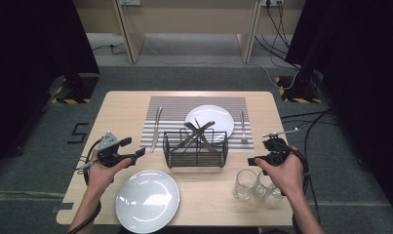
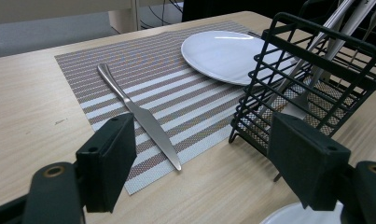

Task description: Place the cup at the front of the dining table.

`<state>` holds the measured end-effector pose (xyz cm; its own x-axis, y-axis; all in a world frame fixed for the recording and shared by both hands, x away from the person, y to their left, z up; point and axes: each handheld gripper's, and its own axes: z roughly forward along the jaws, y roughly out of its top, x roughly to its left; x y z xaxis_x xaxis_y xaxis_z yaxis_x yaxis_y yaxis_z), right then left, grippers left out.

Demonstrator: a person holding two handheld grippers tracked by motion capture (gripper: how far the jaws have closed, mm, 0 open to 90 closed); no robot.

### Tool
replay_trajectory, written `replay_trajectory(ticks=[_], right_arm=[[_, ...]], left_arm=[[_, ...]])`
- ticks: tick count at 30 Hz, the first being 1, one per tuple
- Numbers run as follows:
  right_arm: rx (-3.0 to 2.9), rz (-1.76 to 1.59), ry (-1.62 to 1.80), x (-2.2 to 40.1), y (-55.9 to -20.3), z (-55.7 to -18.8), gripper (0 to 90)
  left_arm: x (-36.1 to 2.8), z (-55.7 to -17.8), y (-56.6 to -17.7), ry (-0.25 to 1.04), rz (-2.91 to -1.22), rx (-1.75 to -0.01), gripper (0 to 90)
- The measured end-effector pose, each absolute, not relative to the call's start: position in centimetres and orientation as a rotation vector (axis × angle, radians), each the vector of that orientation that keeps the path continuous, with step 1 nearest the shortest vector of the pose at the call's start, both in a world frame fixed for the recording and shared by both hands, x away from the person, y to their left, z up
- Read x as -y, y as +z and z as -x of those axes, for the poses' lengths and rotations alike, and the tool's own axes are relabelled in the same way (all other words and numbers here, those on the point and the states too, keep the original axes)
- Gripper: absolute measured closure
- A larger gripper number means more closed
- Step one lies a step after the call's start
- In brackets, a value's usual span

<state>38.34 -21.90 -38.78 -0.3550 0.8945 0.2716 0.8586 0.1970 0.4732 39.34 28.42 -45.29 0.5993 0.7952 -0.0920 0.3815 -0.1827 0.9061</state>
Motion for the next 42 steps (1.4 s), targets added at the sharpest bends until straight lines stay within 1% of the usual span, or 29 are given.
replay_trajectory(ticks=[27,33,42], right_arm=[[-2.478,-1.661,0.830,21.3,-38.4,-36.9,67.0],[-2.522,-1.623,0.813,20.9,-38.5,-36.7,71.0],[-2.563,-1.565,0.775,20.6,-38.6,-36.4,72.2]], left_arm=[[-28.3,-39.3,-45.3,0.499,-1.791,-0.957,23.4],[-28.2,-39.3,-45.3,0.497,-1.792,-0.957,23.4],[-28.1,-39.3,-45.3,0.497,-1.791,-0.954,23.4]])
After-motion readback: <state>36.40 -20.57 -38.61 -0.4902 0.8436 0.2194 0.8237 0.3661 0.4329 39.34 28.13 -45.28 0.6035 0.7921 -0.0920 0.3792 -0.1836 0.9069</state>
